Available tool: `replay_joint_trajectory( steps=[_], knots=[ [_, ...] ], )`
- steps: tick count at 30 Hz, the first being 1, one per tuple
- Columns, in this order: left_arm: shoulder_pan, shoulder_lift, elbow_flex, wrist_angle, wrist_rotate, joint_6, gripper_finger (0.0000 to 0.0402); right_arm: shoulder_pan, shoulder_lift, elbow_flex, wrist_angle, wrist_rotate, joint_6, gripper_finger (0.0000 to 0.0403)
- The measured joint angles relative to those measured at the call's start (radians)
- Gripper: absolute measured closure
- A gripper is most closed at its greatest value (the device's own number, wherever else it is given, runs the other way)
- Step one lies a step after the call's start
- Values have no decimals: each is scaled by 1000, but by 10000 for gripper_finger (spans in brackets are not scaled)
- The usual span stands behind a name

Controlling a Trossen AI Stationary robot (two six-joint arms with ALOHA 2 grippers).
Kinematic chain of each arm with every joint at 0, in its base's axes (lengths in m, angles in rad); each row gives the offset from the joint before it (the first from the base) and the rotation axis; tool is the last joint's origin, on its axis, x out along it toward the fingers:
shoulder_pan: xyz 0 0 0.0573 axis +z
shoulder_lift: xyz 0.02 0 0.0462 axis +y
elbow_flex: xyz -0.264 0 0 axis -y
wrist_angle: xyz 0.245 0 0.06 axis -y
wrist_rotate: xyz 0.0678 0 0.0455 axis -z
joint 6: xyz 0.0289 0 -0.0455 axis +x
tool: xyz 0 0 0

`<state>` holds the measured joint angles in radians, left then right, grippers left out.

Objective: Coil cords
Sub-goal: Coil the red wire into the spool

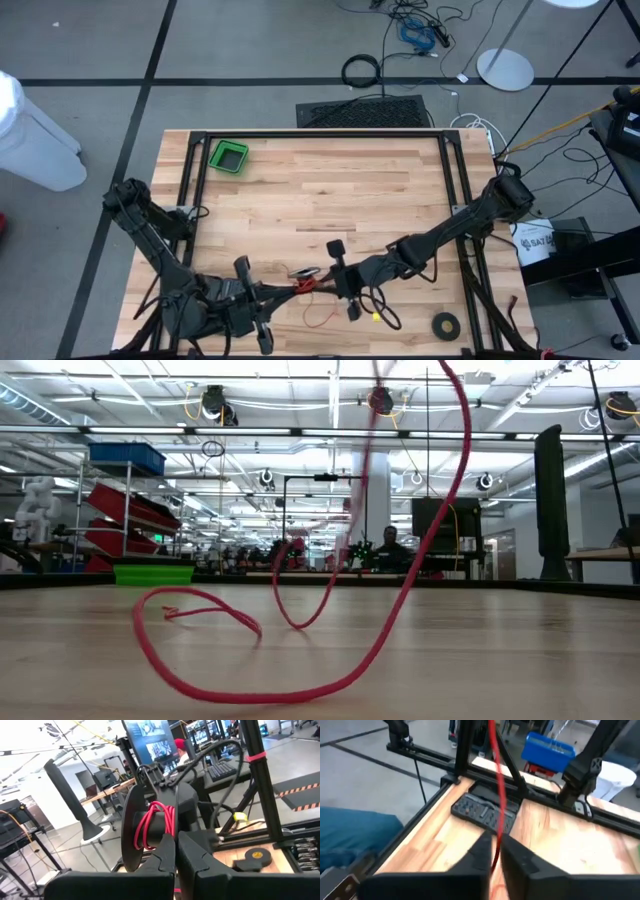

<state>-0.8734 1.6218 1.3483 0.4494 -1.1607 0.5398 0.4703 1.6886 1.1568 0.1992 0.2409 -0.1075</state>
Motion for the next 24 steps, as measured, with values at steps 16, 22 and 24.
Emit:
replay_joint_trajectory(
  steps=[16, 22, 24],
  knots=[
    [-37, 0, 1, -54, -2, -5, 401, 74, -203, 0, -265, 87, 79, 402],
    [-37, 0, 1, -104, 7, -54, 401, 137, -257, 0, -311, 177, 76, 402],
    [-37, -7, 1, -151, 44, -91, 401, 157, -273, 0, -311, 211, 71, 402]
  ],
)
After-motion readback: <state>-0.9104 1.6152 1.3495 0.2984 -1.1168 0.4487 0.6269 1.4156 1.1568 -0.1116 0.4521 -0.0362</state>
